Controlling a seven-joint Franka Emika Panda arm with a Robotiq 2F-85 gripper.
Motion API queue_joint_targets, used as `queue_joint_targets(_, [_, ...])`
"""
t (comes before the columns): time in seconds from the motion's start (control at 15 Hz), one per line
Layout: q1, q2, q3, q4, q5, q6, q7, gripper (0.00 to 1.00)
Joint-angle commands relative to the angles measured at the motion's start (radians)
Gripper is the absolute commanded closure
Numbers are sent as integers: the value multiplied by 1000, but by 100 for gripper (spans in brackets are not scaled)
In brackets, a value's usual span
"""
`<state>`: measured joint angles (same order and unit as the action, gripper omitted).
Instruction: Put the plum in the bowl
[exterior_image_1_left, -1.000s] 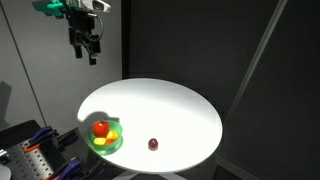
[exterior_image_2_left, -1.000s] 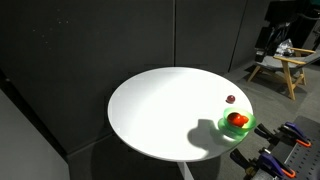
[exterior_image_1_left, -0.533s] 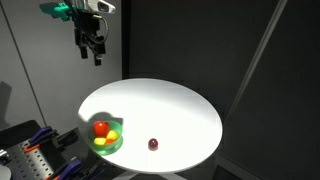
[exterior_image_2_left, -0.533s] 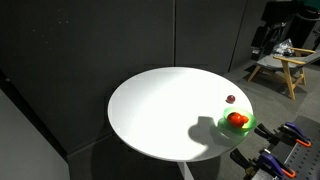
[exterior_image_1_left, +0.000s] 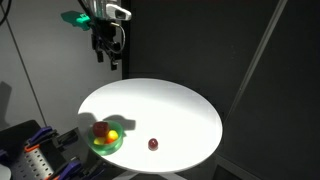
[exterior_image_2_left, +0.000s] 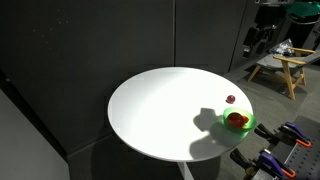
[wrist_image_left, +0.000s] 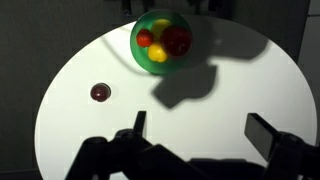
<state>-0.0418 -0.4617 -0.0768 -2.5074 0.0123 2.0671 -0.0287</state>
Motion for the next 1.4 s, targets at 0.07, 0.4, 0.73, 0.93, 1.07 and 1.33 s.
queue_joint_targets(0.07, [-33, 119, -36, 60, -31, 56, -69, 0])
queue_joint_targets(0.4, [-71, 253, -51, 100, -88, 119, -62, 0])
queue_joint_targets(0.73, [-93, 373, -65, 128, -92, 206, -42, 0])
queue_joint_targets(0.93, [-104, 436, -76, 147, -83, 249, -46, 0])
queue_joint_targets(1.07, [-108, 463, -84, 157, -76, 267, -58, 0])
queue_joint_targets(1.33, [-106, 465, -84, 140, -75, 268, -52, 0])
